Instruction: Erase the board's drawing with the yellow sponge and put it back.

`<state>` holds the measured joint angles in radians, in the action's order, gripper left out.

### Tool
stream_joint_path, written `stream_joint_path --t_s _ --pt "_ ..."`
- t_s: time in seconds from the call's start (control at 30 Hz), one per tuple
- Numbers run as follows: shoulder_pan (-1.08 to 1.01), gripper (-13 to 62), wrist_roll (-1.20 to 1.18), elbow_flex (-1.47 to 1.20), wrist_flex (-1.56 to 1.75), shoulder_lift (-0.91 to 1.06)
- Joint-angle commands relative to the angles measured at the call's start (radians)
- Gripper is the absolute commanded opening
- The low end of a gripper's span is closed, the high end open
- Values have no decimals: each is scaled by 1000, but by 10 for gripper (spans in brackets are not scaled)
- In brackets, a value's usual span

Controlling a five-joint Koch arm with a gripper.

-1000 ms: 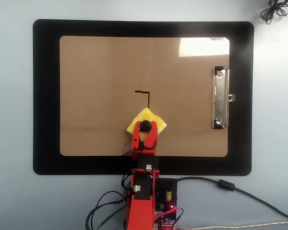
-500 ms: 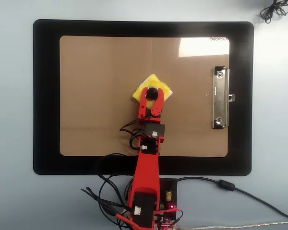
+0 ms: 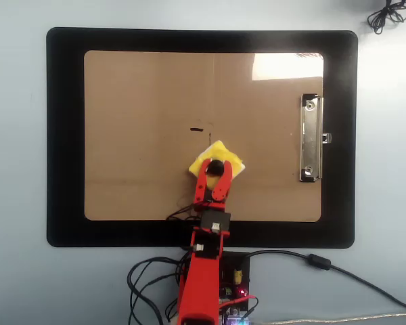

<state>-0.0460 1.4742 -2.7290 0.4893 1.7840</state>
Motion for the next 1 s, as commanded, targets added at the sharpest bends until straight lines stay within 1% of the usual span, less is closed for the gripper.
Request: stream_joint_path --t_s 0.0,0.07,0.1,0.17,0.2,0.4,0.47,0.5,0.57,0.73,0.8,0.9,0.97 --pt "3 -82 20 158 48 -187" --pt "2 -82 20 285 46 -313" --pt "0 -82 20 328 48 -345" --pt "0 -82 18 287 48 -325" --pt "0 -82 18 238 49 -290" --pt "48 -82 20 -189 40 209" --pt "71 -83 20 -216 37 273" --pt "78 -83 20 -213 34 258" --pt "83 -82 21 -127 28 144" --pt "78 -82 20 239 52 -281" --pt "78 -82 20 327 67 -377" --pt "78 -82 21 285 84 -344" --pt "81 -82 20 172 84 -227"
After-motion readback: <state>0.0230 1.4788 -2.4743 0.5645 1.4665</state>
